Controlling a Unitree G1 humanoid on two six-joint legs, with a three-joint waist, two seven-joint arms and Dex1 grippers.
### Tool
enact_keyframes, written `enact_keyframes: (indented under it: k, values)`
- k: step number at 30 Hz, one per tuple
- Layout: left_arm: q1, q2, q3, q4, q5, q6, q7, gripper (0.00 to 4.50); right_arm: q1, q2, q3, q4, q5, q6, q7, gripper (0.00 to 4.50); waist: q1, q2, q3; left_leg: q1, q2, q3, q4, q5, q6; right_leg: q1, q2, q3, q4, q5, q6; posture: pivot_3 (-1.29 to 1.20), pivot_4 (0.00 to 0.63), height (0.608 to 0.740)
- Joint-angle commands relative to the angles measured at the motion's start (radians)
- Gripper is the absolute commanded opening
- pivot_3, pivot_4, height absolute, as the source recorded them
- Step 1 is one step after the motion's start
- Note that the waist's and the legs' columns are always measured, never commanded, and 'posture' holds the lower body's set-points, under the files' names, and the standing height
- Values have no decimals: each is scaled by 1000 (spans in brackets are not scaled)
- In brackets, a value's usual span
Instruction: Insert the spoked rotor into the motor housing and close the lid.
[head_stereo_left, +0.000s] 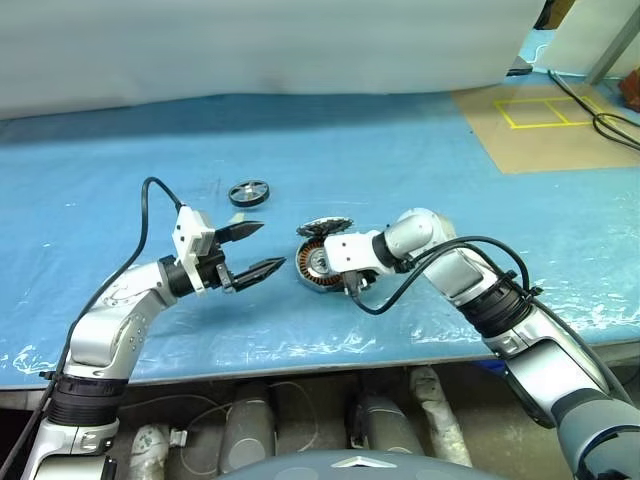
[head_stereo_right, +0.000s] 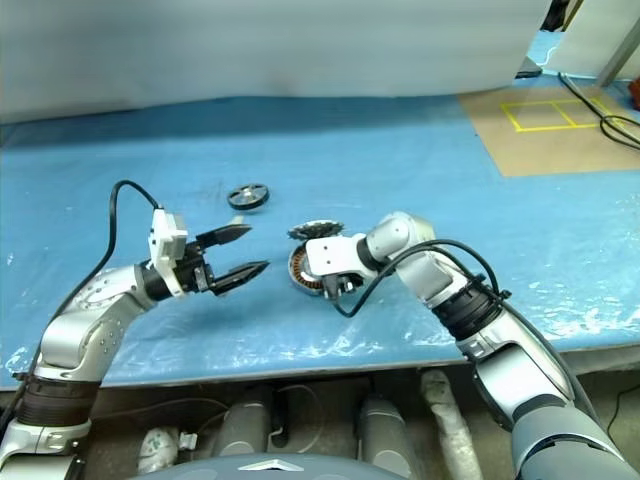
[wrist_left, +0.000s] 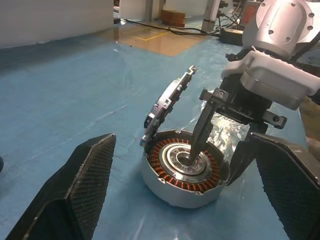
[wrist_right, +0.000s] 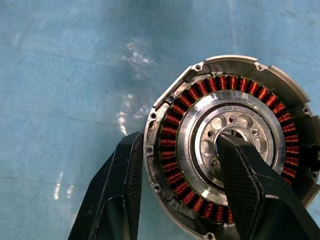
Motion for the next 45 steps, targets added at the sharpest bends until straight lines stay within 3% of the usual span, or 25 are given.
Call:
enact_keyframes:
  k: [1,9,12,16,22,28,34,38,41,45]
  values:
    - [19,8,24,8,-1,-43,-30,4500,-2,7,23,-43,35,-13,54,1903,0,0,0,0,0,0,0,0,0,0,0,0,0,0,0,0,150,740]
    - [44,-11,9,61,18,-109,-72,4500,-58,57,56,97,-15,57,53,1903,-2,-1,0,2,0,0,0,0,0,1,0,0,0,0,0,0,150,740]
    - [53,-17,5,68,23,-125,-80,4500,-51,93,50,75,32,183,91,1903,-3,-1,0,6,0,1,-1,0,0,4,0,1,0,0,0,0,150,740]
    - [58,-24,0,71,28,-137,-86,4500,-39,88,68,83,-1,129,63,1903,-2,-1,-1,10,0,2,-4,0,-1,7,0,2,0,-1,-1,0,150,740]
    - [53,-28,0,92,35,-147,-99,4500,-51,64,43,49,23,163,95,3844,-1,-1,-1,13,0,5,-8,1,-2,7,0,4,-1,-1,-1,0,150,740]
    - [42,-20,-10,107,26,-131,-129,4500,-65,22,-11,-73,94,208,124,3844,4,-1,0,4,0,8,-8,1,-1,-1,0,5,-2,-1,-1,0,150,740]
    - [34,-9,-5,160,50,-166,-167,4500,-45,14,-170,-234,312,462,116,3844,7,-1,0,3,1,8,-10,1,-1,-3,0,5,-2,-1,-1,0,150,740]
    - [34,-4,-2,185,58,-189,-185,4500,9,-5,-241,-298,371,499,42,3844,10,-1,0,4,1,8,-10,1,-1,-3,0,5,-2,-1,-1,0,150,740]
    - [44,8,-4,193,75,-208,-198,4500,94,-42,-288,-359,399,501,-14,3844,21,-1,0,4,1,8,-10,1,-1,-3,0,5,-2,-1,-1,0,150,740]
    - [50,26,21,225,95,-244,-189,4500,334,70,-509,-417,472,400,-247,3844,30,-2,0,5,1,10,-13,1,-2,-3,0,5,-5,-1,-1,0,150,740]
